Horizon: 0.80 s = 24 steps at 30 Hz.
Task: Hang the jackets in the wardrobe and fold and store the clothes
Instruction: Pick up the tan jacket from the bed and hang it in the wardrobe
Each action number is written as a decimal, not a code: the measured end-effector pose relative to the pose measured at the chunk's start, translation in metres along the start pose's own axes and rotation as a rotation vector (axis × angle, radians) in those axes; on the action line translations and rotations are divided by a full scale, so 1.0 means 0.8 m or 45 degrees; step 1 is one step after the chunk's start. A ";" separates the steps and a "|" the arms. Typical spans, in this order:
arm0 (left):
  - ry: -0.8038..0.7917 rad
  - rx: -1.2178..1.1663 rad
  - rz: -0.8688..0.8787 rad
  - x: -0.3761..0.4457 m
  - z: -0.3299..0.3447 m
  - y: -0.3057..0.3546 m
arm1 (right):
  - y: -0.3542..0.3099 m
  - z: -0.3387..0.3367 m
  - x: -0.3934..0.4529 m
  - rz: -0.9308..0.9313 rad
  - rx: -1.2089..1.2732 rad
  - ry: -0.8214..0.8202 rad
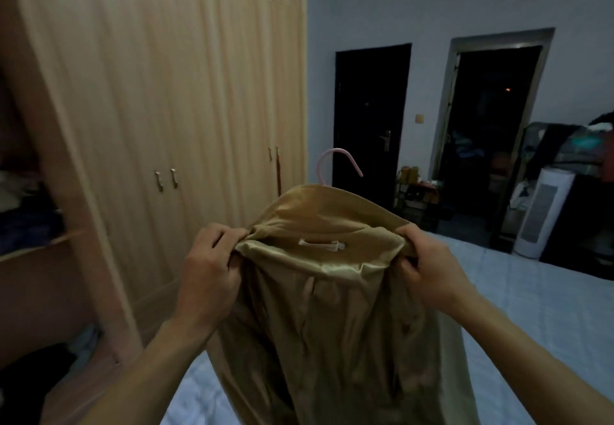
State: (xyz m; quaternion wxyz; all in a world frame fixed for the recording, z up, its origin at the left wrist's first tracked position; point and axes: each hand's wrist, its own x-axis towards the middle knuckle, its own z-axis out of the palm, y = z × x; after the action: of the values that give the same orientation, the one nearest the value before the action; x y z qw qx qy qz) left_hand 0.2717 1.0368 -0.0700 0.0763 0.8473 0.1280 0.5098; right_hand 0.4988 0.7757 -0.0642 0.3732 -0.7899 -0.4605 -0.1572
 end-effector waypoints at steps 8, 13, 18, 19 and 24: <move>0.219 0.216 -0.077 -0.025 -0.182 -0.111 | -0.181 0.066 0.053 -0.273 0.279 -0.240; 0.258 0.339 -0.092 -0.058 -0.263 -0.162 | -0.279 0.127 0.073 -0.414 0.166 -0.250; 0.201 0.409 -0.140 -0.086 -0.312 -0.200 | -0.336 0.200 0.079 -0.454 0.260 -0.190; 0.182 0.406 -0.157 -0.090 -0.321 -0.207 | -0.344 0.214 0.080 -0.445 0.281 -0.147; -0.004 0.353 -0.327 -0.102 -0.371 -0.245 | -0.383 0.277 0.096 -0.412 0.389 -0.057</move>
State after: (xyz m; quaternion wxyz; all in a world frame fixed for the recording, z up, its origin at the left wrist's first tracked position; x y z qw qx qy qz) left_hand -0.0542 1.1995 -0.0503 0.0235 0.8272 0.3039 0.4720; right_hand 0.2593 1.0762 -0.0314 0.4481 -0.6434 -0.6078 -0.1259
